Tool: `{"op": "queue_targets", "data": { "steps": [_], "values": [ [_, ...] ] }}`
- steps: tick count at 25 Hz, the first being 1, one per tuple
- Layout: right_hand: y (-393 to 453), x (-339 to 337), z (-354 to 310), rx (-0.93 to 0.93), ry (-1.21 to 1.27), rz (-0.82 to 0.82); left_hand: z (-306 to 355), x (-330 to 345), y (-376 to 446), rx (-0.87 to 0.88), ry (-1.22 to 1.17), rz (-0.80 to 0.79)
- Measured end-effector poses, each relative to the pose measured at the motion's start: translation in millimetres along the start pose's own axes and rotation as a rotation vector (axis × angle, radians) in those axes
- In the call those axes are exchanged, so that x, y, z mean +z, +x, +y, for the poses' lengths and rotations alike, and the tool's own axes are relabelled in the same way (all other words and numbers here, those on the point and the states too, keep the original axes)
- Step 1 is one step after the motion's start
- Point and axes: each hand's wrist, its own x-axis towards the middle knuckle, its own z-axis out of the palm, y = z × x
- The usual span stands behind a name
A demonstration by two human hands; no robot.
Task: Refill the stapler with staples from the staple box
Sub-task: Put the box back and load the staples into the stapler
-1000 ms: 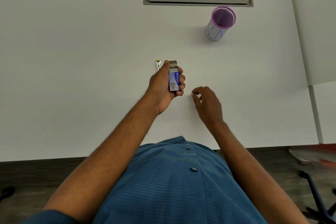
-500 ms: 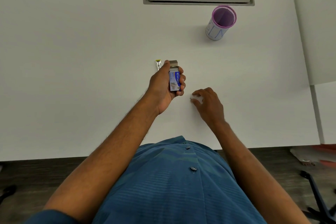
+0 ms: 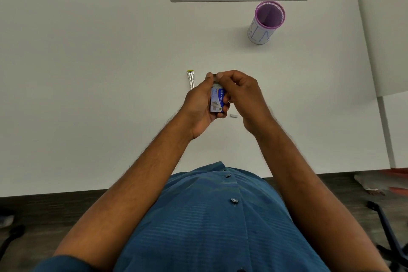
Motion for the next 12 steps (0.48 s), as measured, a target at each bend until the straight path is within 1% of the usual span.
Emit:
{"op": "queue_targets", "data": {
  "steps": [3,6,12],
  "values": [
    [-1.8,-5.7,2.1,-0.011,-0.026,-0.017,-2.0,-1.1,1.1,-0.009,-0.014,-0.019],
    [-5.2,-7.9,0.7,-0.019,-0.012,0.0,0.0,-1.0,3.4,-0.018,-0.028,-0.049],
    [-5.0,-10.2,3.8,-0.057,-0.085,-0.032,-2.0,-1.6,4.5,-0.032,-0.038,-0.011]
  ]
}}
